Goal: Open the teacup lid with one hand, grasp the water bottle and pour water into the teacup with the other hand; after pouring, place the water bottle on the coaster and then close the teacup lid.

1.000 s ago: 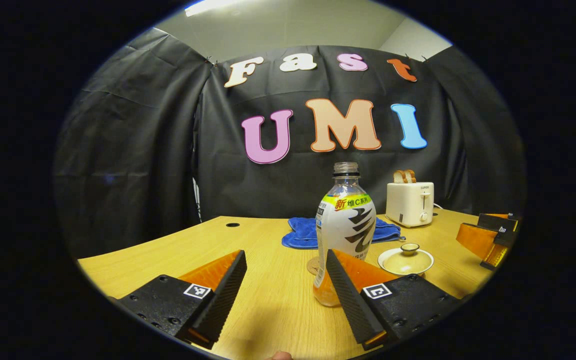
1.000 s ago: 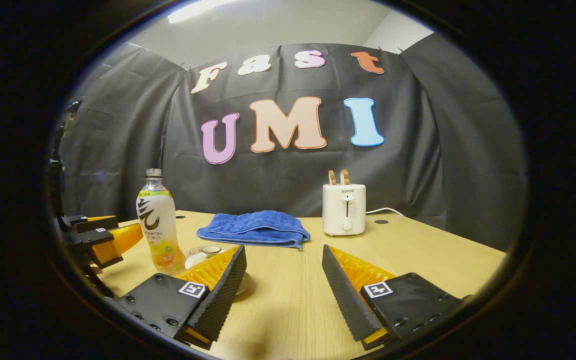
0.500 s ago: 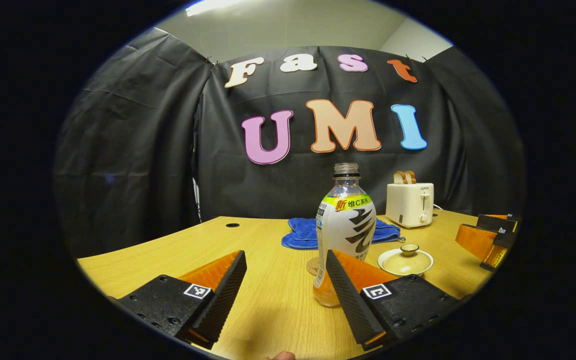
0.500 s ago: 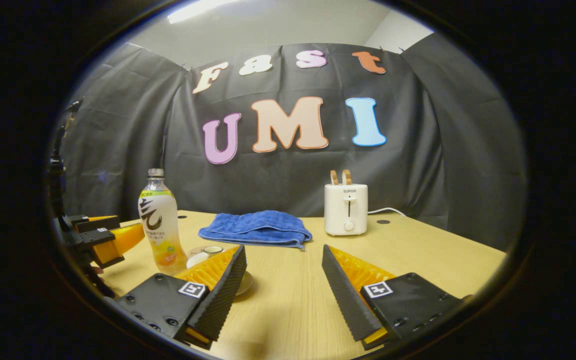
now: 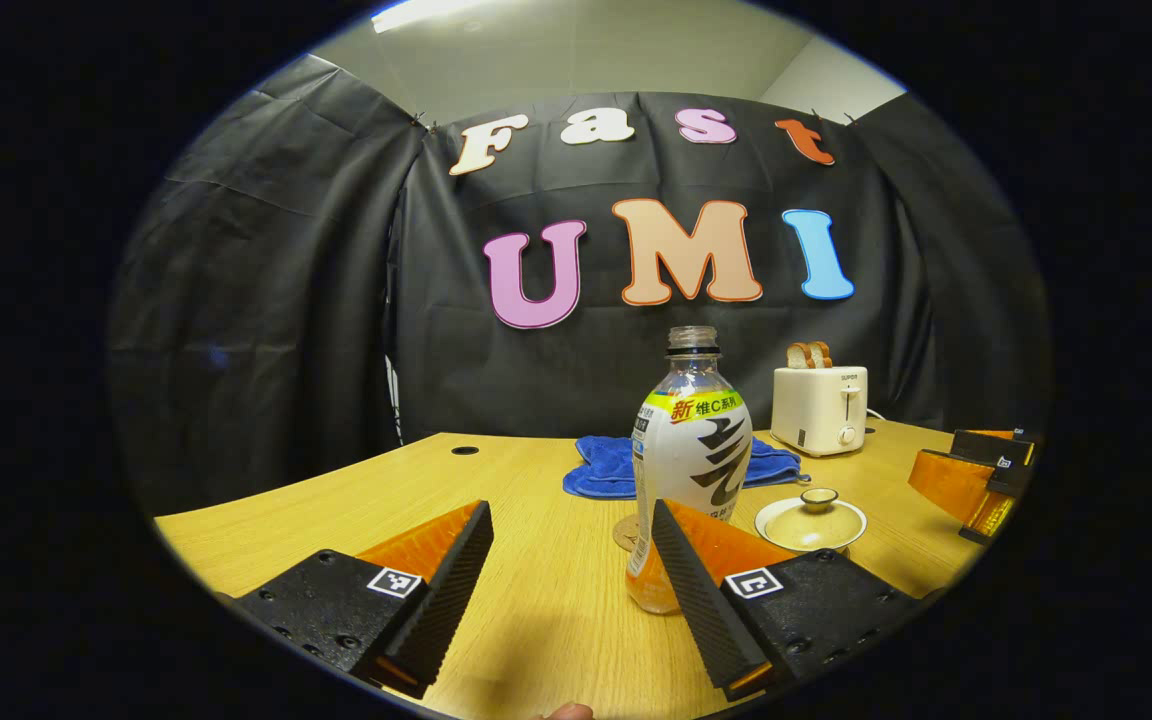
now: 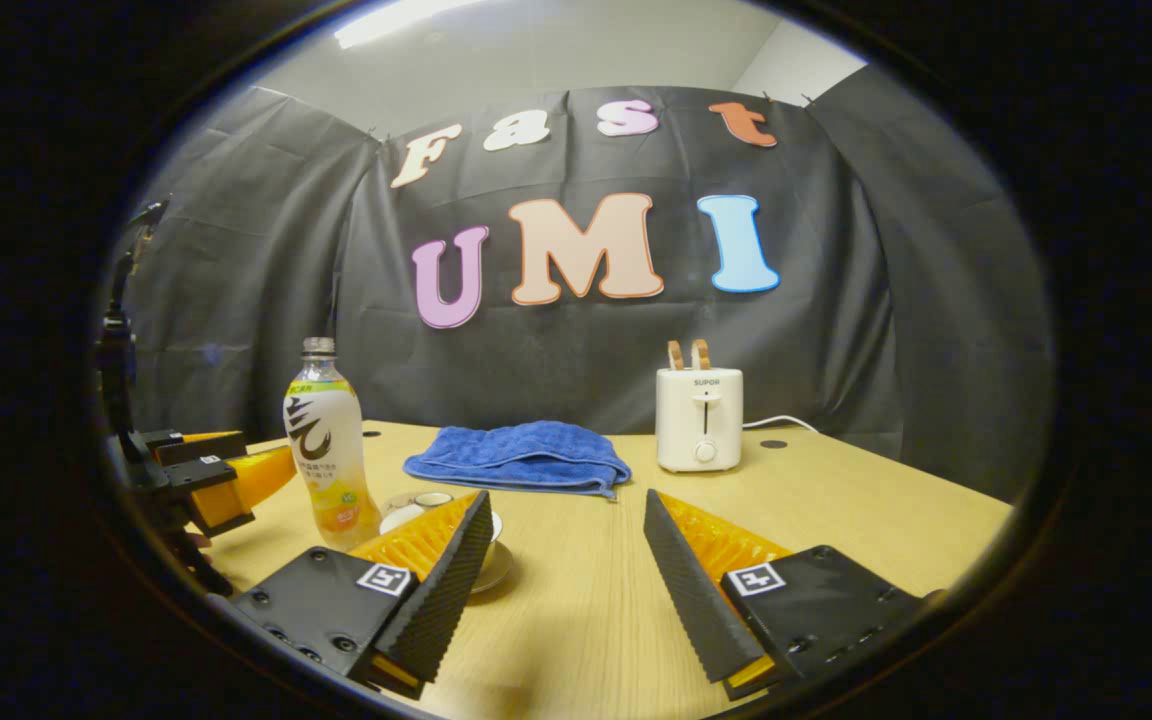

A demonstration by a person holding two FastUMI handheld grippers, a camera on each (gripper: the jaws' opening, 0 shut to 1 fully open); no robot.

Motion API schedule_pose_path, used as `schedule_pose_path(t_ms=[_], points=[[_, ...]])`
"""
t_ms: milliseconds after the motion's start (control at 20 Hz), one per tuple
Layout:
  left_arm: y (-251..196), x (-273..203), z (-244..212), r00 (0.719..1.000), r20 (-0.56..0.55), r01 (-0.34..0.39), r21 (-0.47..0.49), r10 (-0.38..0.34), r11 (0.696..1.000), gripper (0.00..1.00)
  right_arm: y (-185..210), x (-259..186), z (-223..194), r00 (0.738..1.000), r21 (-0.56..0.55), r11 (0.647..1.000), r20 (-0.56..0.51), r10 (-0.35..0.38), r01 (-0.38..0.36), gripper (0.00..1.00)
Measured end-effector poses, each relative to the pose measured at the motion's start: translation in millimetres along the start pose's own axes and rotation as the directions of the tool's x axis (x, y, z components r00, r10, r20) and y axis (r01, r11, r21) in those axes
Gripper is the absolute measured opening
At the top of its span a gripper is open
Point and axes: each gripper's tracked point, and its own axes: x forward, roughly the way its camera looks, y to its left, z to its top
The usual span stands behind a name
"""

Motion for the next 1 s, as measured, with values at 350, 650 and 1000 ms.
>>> schedule_pose_path(t_ms=[350,650,1000], points=[[-0.2,0.0,0.0,1.000,0.000,-0.001,0.000,0.001,1.000,0.94,39.4,16.3,4.8,0.992,-0.012,0.993,-0.035,0.119,-0.120,0.99],[-0.1,0.3,-0.3,1.000,0.000,-0.001,0.000,0.001,1.000,0.94,70.5,38.9,-4.4,0.977,-0.056,0.979,-0.102,0.189,-0.196,0.96],[-0.7,0.8,-0.1,1.000,0.001,0.001,0.001,-0.001,1.000,0.94,95.5,53.9,-23.1,0.956,-0.116,0.959,-0.175,0.237,-0.259,0.99]])
